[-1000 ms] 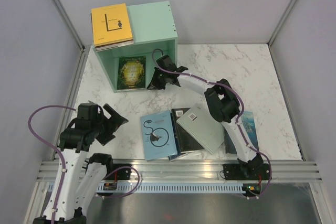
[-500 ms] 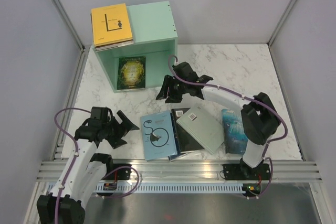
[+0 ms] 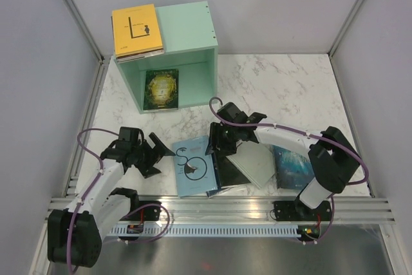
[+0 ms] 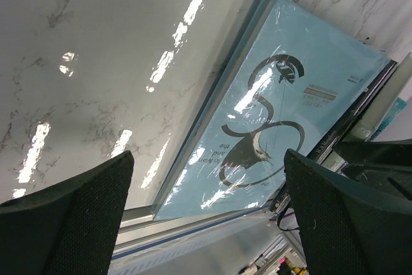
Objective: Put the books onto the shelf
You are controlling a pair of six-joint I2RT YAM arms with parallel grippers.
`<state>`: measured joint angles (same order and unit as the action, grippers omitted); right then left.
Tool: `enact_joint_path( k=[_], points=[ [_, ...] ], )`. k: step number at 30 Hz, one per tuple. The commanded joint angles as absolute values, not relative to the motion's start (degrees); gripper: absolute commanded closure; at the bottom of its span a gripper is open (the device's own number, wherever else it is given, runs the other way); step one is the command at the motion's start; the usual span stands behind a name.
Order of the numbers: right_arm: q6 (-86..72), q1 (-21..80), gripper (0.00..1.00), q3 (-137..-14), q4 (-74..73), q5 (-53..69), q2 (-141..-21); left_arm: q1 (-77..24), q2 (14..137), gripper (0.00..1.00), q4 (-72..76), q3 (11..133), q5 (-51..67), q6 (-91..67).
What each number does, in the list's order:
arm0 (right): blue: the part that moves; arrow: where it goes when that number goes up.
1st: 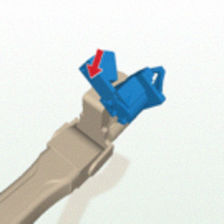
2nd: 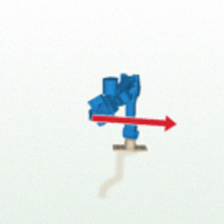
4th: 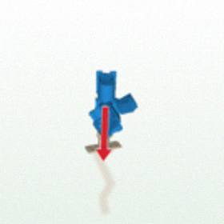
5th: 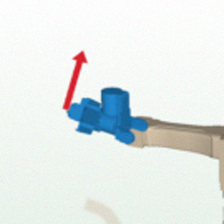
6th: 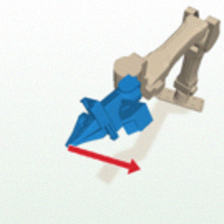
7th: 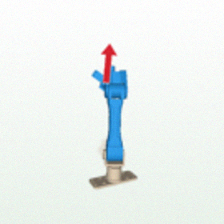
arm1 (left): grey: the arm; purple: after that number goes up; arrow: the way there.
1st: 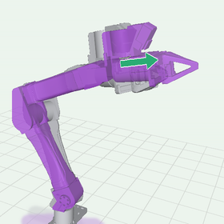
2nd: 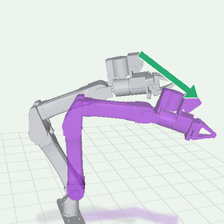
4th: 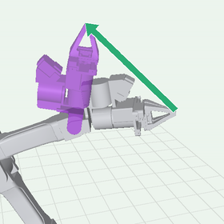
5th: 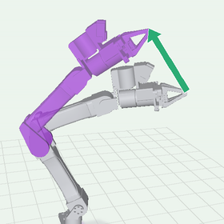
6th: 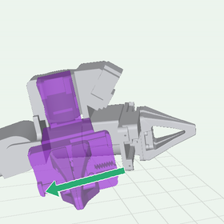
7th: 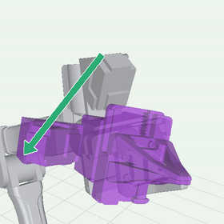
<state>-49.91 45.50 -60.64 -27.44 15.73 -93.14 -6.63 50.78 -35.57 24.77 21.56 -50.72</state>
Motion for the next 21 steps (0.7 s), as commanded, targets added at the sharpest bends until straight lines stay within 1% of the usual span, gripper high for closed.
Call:
enact_joint_path(
  k=[1, 4, 10, 14, 19, 21],
  points=[
    [-50.2, 47.3, 0.39, -59.5, -27.3, 13.3, -92.5, -7.6, 52.7, 0.00, -30.9, 24.3, 22.3, -51.7],
    [-50.7, 49.0, 0.39, -59.9, -26.7, 13.2, -93.3, -8.0, 52.5, 0.00, -30.9, 23.6, 22.0, -51.9],
    [-51.9, 50.0, 0.40, -60.6, -26.0, 13.4, -90.9, -9.2, 51.1, 0.00, -30.7, 22.4, 21.5, -53.3],
    [-50.9, 50.2, 0.39, -60.3, -27.2, 13.3, -93.2, -9.3, 51.3, 0.00, -30.8, 22.8, 21.3, -53.2],
    [-46.9, 50.4, 0.38, -60.1, -32.3, 6.1, -96.3, -9.3, 52.5, 0.00, -30.6, 23.4, 21.0, -52.5],
    [-45.9, 50.3, 0.37, -59.5, -32.3, 5.1, -98.0, -9.3, 52.6, 0.00, -30.6, 23.3, 21.1, -52.6]
  ],
)
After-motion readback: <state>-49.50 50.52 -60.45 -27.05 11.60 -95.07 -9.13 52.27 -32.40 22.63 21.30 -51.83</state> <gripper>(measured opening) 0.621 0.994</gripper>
